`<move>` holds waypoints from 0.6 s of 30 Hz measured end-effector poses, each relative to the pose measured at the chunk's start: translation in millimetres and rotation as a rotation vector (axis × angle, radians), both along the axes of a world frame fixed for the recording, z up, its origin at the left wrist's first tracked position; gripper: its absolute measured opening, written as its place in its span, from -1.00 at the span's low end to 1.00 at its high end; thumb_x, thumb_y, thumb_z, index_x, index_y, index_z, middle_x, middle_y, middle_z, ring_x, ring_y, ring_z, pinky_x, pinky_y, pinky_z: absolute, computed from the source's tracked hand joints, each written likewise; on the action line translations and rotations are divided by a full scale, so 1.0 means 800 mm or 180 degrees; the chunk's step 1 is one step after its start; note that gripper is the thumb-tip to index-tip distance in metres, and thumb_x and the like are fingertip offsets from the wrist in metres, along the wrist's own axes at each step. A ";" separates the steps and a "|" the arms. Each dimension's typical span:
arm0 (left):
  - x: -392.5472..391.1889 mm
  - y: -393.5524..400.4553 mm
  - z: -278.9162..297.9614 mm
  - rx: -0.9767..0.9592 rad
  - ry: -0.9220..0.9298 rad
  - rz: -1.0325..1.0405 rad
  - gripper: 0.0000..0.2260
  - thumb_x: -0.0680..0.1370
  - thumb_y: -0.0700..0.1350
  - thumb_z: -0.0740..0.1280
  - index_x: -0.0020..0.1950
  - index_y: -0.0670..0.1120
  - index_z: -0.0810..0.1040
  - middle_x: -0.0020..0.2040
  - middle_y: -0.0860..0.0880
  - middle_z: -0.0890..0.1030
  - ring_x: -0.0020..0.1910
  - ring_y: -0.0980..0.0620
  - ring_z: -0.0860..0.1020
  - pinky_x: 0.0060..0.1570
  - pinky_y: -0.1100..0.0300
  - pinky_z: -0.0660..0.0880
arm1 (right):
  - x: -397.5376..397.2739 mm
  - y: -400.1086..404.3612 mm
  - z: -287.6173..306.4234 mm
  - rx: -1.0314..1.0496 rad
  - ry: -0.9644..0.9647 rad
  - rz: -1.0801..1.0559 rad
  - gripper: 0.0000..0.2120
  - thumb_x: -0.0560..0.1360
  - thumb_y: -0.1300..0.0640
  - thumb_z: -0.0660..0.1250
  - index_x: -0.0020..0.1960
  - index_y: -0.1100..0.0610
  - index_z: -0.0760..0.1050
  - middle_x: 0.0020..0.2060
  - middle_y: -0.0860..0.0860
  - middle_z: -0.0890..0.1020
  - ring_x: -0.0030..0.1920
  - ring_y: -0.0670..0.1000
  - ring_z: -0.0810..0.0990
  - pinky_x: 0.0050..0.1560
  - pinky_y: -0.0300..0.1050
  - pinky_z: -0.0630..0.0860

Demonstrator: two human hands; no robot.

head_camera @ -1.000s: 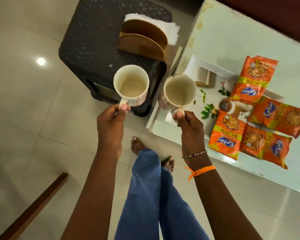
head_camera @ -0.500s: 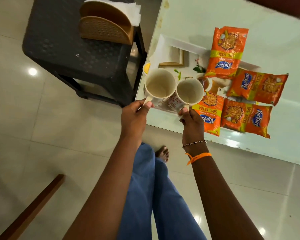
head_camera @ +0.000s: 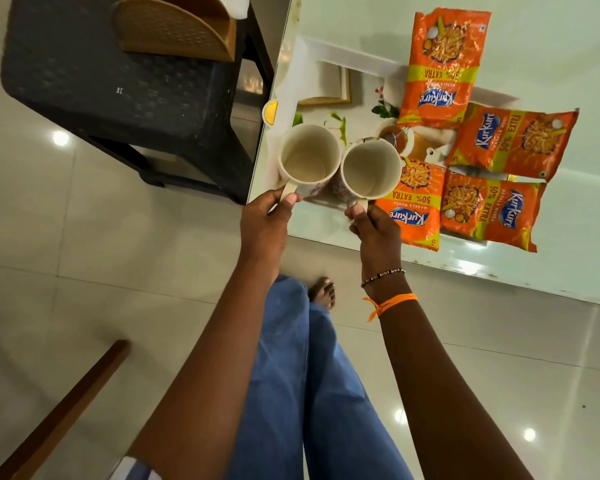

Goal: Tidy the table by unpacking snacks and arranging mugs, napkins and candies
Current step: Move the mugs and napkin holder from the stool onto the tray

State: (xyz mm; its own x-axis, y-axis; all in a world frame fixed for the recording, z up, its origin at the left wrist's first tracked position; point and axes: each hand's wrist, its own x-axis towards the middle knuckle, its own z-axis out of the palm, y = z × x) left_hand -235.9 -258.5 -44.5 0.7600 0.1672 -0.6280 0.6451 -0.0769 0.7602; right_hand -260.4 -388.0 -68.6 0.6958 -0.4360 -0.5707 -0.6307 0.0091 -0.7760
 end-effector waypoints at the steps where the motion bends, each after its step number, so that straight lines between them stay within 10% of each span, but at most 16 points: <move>1: 0.001 0.000 -0.002 0.0031 0.0017 -0.0025 -0.90 0.53 -0.16 0.29 -0.05 -0.07 0.61 -0.09 -0.12 0.58 -0.04 0.02 0.48 0.19 -0.05 0.46 | 0.000 -0.001 0.000 -0.0057 0.0003 0.0062 -0.87 0.53 0.23 0.23 -0.11 0.22 0.55 -0.11 0.31 0.60 -0.13 0.06 0.48 -0.01 0.02 0.45; 6: -0.004 -0.001 -0.013 0.0153 0.0148 -0.0077 -0.90 0.53 -0.09 0.30 -0.13 0.05 0.59 -0.11 0.02 0.60 0.04 -0.03 0.54 0.22 -0.08 0.48 | 0.003 -0.008 0.003 -0.0373 0.0184 0.0363 -0.80 0.49 0.15 0.30 -0.11 0.30 0.56 -0.17 0.28 0.63 -0.15 0.19 0.56 0.10 0.28 0.52; 15: 0.015 0.006 0.011 0.0226 0.0241 0.0390 -0.88 0.53 -0.20 0.26 0.00 -0.04 0.55 0.01 0.01 0.59 0.09 0.01 0.52 0.22 0.01 0.46 | 0.031 -0.022 0.051 -0.0932 0.0013 0.0504 -0.84 0.43 0.21 0.36 -0.23 0.20 0.39 -0.30 0.15 0.53 -0.18 0.27 0.58 -0.11 0.16 0.56; 18: 0.035 0.020 0.015 0.0142 0.0198 0.0578 -0.85 0.53 -0.24 0.25 0.03 -0.08 0.55 0.09 -0.08 0.58 0.15 -0.05 0.53 0.25 -0.03 0.45 | 0.057 -0.007 0.061 -0.0933 -0.0212 0.0910 -0.85 0.43 0.22 0.36 -0.26 0.18 0.41 -0.37 0.05 0.51 -0.30 0.11 0.51 -0.23 -0.16 0.48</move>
State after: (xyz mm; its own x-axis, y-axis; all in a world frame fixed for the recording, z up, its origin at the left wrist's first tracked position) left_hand -208.2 -242.2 -32.6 0.6749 0.3268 -0.6616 0.6970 0.0122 0.7170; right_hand -214.9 -393.2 -19.9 0.8437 -0.3572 -0.4008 -0.5242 -0.3867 -0.7588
